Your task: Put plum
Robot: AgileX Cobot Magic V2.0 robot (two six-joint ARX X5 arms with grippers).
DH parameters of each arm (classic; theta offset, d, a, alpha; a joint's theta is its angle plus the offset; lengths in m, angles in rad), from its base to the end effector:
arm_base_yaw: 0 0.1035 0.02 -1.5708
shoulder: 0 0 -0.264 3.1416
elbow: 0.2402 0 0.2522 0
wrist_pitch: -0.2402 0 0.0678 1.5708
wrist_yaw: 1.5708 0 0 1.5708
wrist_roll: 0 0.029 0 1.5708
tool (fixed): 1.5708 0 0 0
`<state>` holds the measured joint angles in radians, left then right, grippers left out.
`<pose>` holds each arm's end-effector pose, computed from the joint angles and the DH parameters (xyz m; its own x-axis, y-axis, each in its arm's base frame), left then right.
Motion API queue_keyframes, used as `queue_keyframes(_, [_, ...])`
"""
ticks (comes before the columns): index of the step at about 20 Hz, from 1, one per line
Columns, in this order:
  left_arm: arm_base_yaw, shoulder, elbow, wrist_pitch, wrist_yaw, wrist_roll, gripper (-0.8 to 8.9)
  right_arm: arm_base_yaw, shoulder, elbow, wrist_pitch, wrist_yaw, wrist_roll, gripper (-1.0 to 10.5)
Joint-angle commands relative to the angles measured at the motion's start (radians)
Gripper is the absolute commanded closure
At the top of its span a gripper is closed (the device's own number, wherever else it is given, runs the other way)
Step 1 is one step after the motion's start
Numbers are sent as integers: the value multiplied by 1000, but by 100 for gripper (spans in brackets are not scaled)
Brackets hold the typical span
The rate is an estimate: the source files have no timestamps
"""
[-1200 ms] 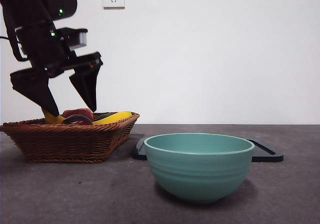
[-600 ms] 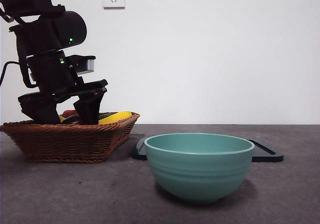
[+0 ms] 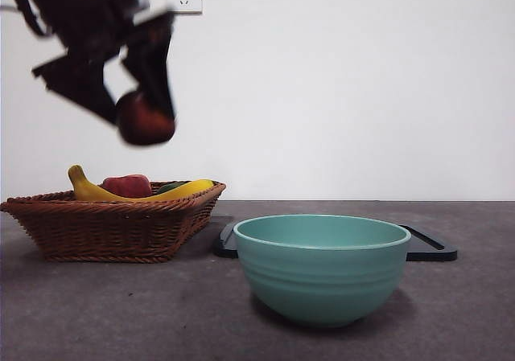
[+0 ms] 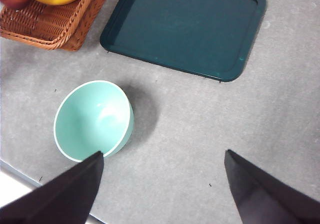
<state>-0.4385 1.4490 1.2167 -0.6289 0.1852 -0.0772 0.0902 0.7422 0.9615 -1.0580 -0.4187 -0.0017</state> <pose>0.2719 -0.1334 0.2945 0.5016 -0.4386 -0.7456 0.4714 0.8613 -0.1895 0.1130 0.0221 0.3237 0.5716 0.4599 -0.6795 -0.3542 0.8853 0.3013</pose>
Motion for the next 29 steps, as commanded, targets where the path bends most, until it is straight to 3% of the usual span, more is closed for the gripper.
queue_keyframes(1, [-87, -59, 22, -9, 26, -38, 537, 2, 8, 21, 10, -1, -10, 560])
queue_keyframes(6, [-343, -37, 22, -5, 24, -39, 537, 2, 8, 21, 10, 0, -10, 560])
queue_keyframes(9, [-414, 42, 22, 7, 24, -28, 537, 2, 8, 21, 10, 0, -10, 560])
queue_keyframes(18, [-484, 273, 22, 101, -15, 14, 537, 2, 8, 21, 10, 0, -10, 560])
queue_keyframes(21, [-493, 319, 22, 103, -65, 44, 537, 2, 8, 21, 11, 0, -10, 560])
queue_keyframes(29, [-513, 376, 22, 128, -66, 69, 534, 2, 8, 21, 13, 0, -10, 560])
